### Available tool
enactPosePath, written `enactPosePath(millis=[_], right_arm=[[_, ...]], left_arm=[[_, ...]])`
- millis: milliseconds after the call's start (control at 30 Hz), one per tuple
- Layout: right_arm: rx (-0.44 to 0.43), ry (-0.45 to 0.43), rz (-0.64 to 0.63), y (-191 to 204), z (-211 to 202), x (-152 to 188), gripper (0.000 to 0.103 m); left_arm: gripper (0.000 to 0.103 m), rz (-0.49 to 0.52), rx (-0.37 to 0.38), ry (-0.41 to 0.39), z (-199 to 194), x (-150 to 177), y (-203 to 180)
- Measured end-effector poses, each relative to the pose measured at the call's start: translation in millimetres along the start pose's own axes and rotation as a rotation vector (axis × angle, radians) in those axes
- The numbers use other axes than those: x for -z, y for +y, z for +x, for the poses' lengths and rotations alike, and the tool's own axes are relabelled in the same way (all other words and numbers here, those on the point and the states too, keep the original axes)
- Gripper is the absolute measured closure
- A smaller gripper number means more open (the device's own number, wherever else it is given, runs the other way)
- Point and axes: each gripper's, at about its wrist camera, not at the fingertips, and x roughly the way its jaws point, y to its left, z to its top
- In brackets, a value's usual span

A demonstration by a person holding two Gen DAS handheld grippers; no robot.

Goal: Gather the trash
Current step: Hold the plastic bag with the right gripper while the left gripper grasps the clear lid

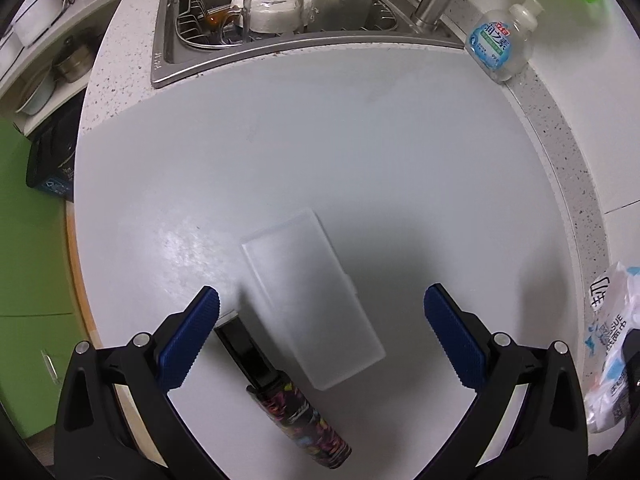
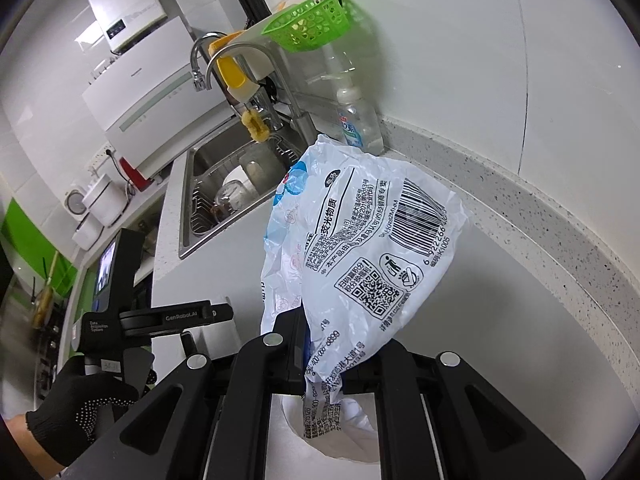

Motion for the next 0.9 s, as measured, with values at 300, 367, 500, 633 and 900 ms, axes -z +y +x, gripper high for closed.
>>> enactPosePath(millis=[300,367,500,633,900], right_arm=[[-0.029,0.008,-0.014,-5,-2,-3,0.095],[-0.033,0.005,-0.012,-7,-3,-5,0.095],[-0.038,0.004,-0.008,-9,-4,-1,0.095],[-0.045,0.007,-0.003,-9,-3,1,0.095],[-0.055,0.008,-0.003,-5,-3,0,0.095]], left_arm=[[0.003,-0.074,-0.025,0.066,22,11,0],[0.003,-0.065,-0.030,0.068,23,10,-3],[0.003,-0.067,-0.042,0.070,24,10,-4],[0.010,-0.055,-0.081,0.071,25,8,-9],[0.047,-0.033,-0.092,0.048,13,10,0]])
